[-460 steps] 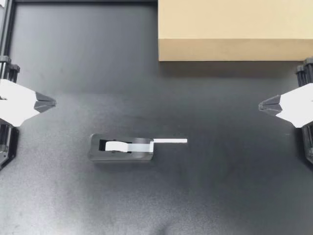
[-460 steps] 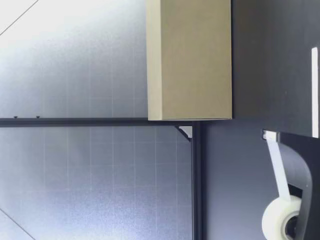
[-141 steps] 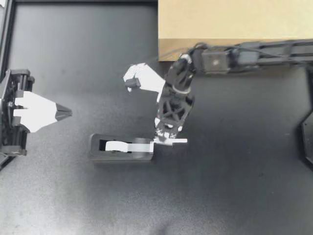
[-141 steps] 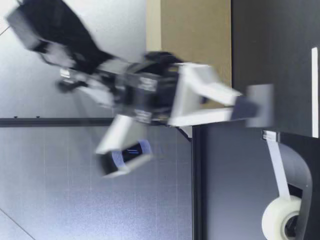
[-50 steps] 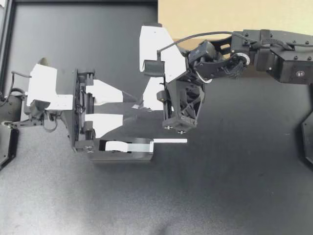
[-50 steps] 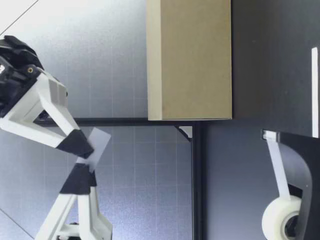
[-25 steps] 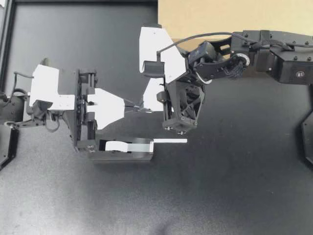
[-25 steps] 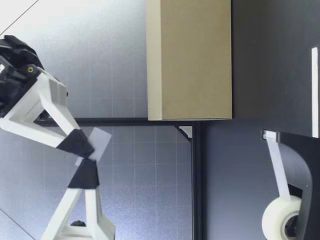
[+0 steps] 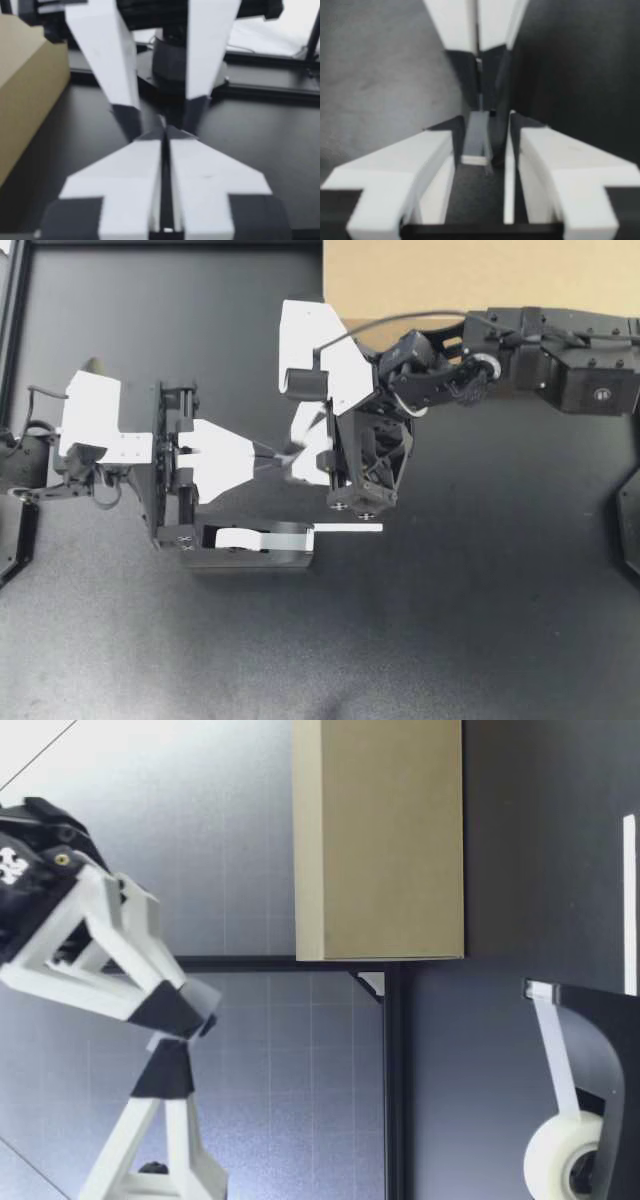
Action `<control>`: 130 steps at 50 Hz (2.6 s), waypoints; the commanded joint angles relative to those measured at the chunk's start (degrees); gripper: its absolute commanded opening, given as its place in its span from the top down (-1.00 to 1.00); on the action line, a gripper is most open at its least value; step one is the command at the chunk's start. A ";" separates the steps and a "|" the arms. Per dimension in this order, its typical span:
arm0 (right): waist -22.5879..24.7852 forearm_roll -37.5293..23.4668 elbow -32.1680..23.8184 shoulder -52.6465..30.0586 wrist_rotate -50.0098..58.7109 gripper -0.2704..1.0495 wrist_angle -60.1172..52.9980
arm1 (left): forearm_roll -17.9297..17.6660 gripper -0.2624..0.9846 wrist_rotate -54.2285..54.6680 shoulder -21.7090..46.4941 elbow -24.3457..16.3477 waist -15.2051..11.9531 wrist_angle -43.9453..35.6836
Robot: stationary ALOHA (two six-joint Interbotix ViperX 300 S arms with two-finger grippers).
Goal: Cut a small piece of tape from the tape dispenser then place it on the cardboard box's edge.
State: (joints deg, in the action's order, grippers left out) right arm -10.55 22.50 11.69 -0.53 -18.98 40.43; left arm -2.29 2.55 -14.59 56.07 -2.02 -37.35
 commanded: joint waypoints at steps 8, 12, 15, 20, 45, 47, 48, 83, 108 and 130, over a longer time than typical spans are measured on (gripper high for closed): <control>-4.04 -0.79 4.22 5.98 0.00 -0.10 -3.96 | -9.76 0.76 3.87 1.41 -2.11 -2.11 -3.34; -5.80 -0.79 7.91 8.79 -0.09 -0.10 -7.29 | -14.77 0.76 6.59 3.43 -2.72 -3.78 -6.06; -7.29 -0.88 10.81 10.90 -0.26 -0.10 -10.20 | -17.31 0.76 9.49 5.01 -3.69 -4.92 -7.29; -9.67 -0.97 16.17 14.06 -0.26 -0.09 -17.23 | -18.72 0.76 16.70 7.65 -5.89 -7.73 -7.82; -17.14 -4.04 26.10 12.22 -0.44 0.38 -45.18 | -18.63 0.76 38.23 21.36 -16.17 -17.58 -5.71; -17.23 -4.13 26.02 11.25 -0.44 0.45 -46.14 | -18.63 0.76 38.41 21.80 -16.70 -18.02 -4.75; -17.31 -4.13 25.93 10.81 -0.53 0.47 -46.49 | -18.72 0.76 38.41 22.06 -16.96 -18.19 -4.39; -17.58 -5.45 21.71 0.09 -0.79 0.71 -48.34 | -20.21 0.76 38.58 26.02 -17.75 -19.78 -2.37; -19.42 -5.54 18.90 -5.36 -0.79 0.71 -44.56 | -20.48 0.76 38.50 26.19 -17.67 -19.78 -2.11; -20.30 -5.71 16.52 -7.47 -0.79 0.71 -43.07 | -20.21 0.71 37.44 25.84 -17.23 -19.78 -2.29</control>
State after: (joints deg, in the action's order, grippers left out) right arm -29.79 16.79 29.09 -8.53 -19.51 -2.72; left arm -22.85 40.17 12.57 39.38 -21.53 -39.29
